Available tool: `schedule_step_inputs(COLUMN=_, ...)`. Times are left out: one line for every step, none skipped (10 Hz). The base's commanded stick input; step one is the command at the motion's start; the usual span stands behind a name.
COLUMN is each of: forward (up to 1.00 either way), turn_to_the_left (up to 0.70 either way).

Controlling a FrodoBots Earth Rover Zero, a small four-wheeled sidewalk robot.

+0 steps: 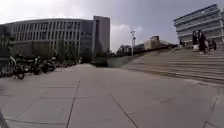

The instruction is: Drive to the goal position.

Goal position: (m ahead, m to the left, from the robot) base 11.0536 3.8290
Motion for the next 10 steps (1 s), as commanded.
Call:
schedule_step_inputs(forward=0.45, turn_to_the_left=0.00)
schedule_step_inputs(forward=0.45, turn_to_the_left=0.00)
schedule_step_inputs(forward=0.45, turn_to_the_left=0.00)
schedule_step_inputs(forward=0.45, turn_to_the_left=0.00)
schedule_step_inputs(forward=0.45, turn_to_the_left=0.00)
schedule_step_inputs(forward=0.45, turn_to_the_left=0.00)
schedule_step_inputs(forward=0.45, turn_to_the_left=0.00)
schedule_step_inputs(forward=0.45, turn_to_the_left=0.00)
schedule_step_inputs(forward=0.45, turn_to_the_left=0.00)
schedule_step_inputs(forward=0.45, turn_to_the_left=0.00)
